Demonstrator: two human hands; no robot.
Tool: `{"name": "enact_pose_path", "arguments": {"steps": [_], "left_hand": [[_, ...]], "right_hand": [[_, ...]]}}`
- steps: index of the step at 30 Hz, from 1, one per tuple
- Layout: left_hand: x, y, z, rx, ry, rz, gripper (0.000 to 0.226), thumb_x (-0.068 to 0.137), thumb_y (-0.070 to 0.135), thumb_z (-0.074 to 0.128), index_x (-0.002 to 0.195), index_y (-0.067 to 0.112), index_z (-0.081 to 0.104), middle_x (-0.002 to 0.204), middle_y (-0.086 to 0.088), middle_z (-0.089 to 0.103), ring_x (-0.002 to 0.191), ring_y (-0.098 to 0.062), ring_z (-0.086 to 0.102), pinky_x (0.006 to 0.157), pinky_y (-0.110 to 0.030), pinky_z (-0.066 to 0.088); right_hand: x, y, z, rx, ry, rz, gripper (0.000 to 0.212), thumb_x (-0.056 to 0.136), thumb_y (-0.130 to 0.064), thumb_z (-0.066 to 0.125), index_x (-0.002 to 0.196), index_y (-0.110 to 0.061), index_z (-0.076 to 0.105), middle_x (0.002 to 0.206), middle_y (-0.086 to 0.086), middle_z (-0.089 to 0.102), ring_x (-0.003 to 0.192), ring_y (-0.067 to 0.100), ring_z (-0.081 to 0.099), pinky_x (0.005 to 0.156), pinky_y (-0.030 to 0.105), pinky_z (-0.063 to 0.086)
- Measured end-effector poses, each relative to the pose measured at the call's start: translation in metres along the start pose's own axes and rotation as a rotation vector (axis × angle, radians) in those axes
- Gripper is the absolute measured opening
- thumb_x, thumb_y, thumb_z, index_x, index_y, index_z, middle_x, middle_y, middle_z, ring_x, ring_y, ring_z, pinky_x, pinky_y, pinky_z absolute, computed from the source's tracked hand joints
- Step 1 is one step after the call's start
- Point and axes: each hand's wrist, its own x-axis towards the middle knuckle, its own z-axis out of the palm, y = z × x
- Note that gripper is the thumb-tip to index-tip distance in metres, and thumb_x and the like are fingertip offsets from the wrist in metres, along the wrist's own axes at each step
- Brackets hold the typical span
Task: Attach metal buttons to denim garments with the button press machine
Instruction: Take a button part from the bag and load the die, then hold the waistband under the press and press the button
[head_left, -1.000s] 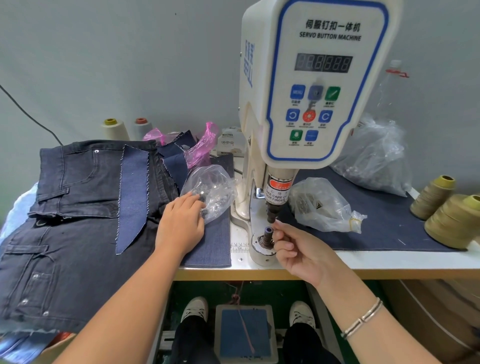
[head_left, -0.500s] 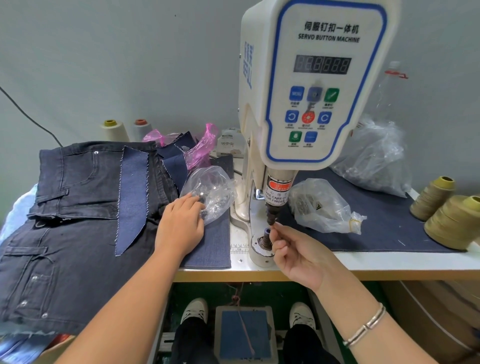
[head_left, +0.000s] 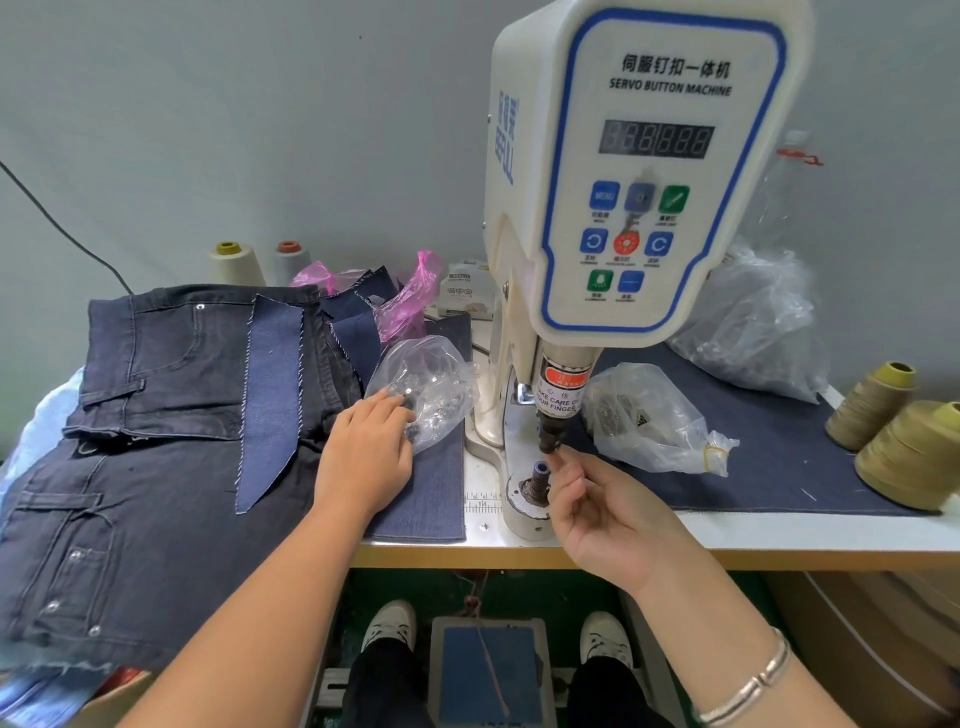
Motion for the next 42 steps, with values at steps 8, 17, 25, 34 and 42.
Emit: {"name": "enact_pose_path", "arguments": {"steps": [8, 17, 25, 34, 42], "left_hand": [[-0.003, 0.003, -0.009, -0.168, 0.104, 0.082, 0.034, 0.087, 0.014, 0.045, 0.116, 0.015, 0.063, 0.141, -0.002, 0.053, 0.135, -0.018, 0.045, 0.120, -0.046, 0.012], [0.030, -0.045, -0.067, -0.158, 0.316, -0.321, 0.032, 0.084, 0.012, 0.058, 0.116, 0.012, 0.062, 0.123, -0.013, 0.055, 0.109, -0.038, 0.050, 0.087, -0.048, 0.038], [0.049, -0.128, -0.081, -0.391, 0.014, -0.805, 0.042, 0.088, 0.038, 0.064, 0.119, 0.009, 0.062, 0.122, -0.013, 0.064, 0.119, -0.032, 0.053, 0.095, -0.038, 0.042], [0.078, -0.129, -0.079, -0.212, -0.164, -0.718, 0.023, 0.086, 0.041, 0.066, 0.090, 0.019, 0.071, 0.101, -0.009, 0.070, 0.097, -0.030, 0.058, 0.076, -0.031, 0.044], [0.093, -0.116, -0.066, -0.219, -0.216, -0.682, 0.028, 0.082, 0.031, 0.073, 0.093, 0.009, 0.060, 0.094, -0.011, 0.061, 0.099, -0.034, 0.058, 0.073, -0.033, 0.042]], "right_hand": [[-0.014, 0.021, -0.004, 0.032, -0.059, -0.066, 0.028, 0.077, -0.009, 0.064, 0.103, 0.001, 0.064, 0.052, 0.004, 0.055, 0.036, 0.009, 0.051, 0.033, 0.016, 0.043], [-0.001, 0.077, 0.002, -0.354, -0.138, -0.003, 0.016, 0.088, -0.002, 0.055, 0.101, -0.003, 0.066, 0.060, 0.009, 0.055, 0.043, 0.014, 0.049, 0.037, 0.020, 0.042], [0.070, 0.105, 0.072, -1.196, -0.241, -0.305, 0.019, 0.094, -0.012, 0.053, 0.111, -0.012, 0.060, 0.089, 0.001, 0.062, 0.072, 0.012, 0.058, 0.068, 0.022, 0.052], [0.149, 0.145, 0.101, -1.894, 0.007, -0.709, 0.041, 0.078, -0.057, 0.061, 0.062, -0.020, 0.055, 0.079, 0.002, 0.059, 0.085, 0.029, 0.059, 0.071, 0.035, 0.047], [0.160, 0.153, 0.087, -1.746, -0.065, -0.910, 0.026, 0.083, -0.037, 0.063, 0.105, -0.026, 0.059, 0.106, -0.002, 0.056, 0.102, 0.021, 0.053, 0.085, 0.035, 0.045]]}}
